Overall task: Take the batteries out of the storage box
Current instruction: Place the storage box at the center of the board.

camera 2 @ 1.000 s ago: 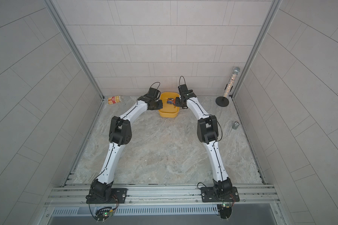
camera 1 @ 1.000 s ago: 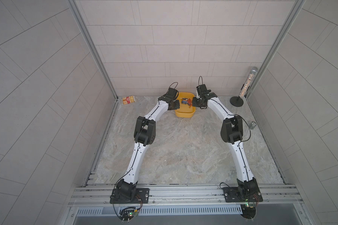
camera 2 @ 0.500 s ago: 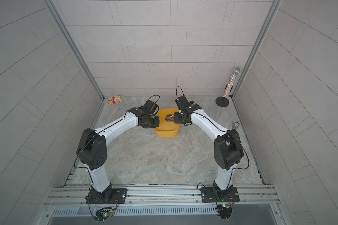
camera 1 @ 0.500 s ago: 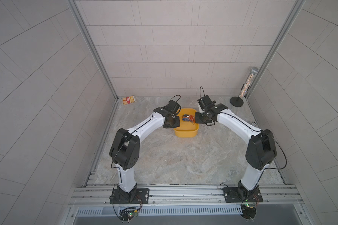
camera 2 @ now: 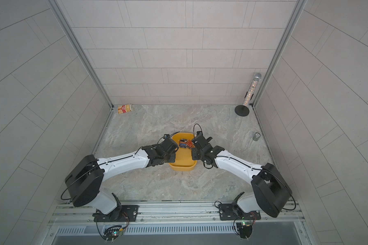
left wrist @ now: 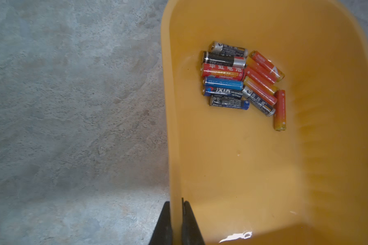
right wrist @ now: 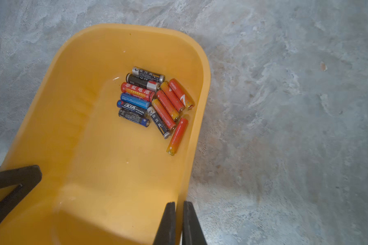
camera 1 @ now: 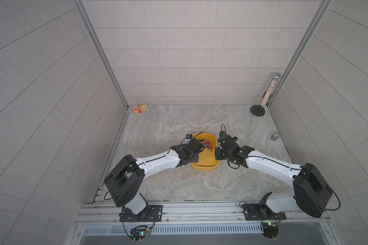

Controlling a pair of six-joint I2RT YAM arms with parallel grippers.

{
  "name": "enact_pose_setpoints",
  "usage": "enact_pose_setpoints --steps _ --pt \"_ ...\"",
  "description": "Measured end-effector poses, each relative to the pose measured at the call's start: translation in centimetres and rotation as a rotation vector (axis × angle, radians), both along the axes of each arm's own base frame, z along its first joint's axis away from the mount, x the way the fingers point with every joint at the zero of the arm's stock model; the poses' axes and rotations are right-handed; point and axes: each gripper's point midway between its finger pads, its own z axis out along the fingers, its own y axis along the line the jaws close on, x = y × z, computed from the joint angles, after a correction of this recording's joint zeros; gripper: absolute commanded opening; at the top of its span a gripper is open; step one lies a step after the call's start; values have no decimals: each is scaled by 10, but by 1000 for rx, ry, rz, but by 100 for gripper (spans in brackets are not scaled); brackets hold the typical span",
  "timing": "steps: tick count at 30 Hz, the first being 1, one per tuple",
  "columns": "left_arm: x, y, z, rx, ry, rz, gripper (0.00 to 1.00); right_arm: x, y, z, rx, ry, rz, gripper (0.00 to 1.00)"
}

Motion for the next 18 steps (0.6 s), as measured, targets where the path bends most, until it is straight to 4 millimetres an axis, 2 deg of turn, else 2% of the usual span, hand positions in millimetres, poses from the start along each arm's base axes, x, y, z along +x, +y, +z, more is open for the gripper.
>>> enact_pose_setpoints --steps 3,10,14,18 --pt "-2 0 -10 10 -6 9 0 -5 -1 -6 5 -30 -2 0" --pt "2 -4 -15 22 -33 19 1 0 -4 -15 15 -80 -22 0" --pt "2 -3 -16 32 -38 26 17 4 -2 -15 16 -96 -24 0" --pt "-6 -1 -21 58 -10 4 25 7 -2 -14 7 -109 -25 2"
